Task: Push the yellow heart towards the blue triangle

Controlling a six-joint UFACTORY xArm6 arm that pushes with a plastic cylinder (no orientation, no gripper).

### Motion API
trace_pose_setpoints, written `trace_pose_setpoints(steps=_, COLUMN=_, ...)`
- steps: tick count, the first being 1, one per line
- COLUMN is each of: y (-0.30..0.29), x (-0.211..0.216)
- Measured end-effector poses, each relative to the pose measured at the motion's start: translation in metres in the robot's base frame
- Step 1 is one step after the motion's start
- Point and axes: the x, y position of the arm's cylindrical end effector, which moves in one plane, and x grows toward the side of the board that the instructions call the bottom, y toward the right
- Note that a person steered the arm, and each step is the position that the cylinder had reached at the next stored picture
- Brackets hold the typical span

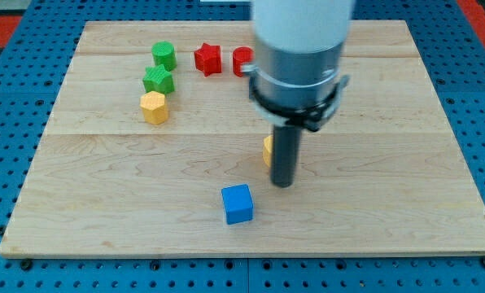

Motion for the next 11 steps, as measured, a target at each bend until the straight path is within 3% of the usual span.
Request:
trace_pose_setpoints(steps=2, y=-0.045, x=-0.076)
trace_pose_setpoints(steps=3, y=-0.023, x=-0.049)
trace_pose_setpoints(steps=4, y=-0.056, x=-0.048)
trace_pose_setpoints(steps=5, y=-0.097, x=-0.048)
trace_pose_setpoints(steps=7, y=-0.117, x=-0.079)
trace_pose_setpoints(steps=11, y=-0.084, x=-0.084)
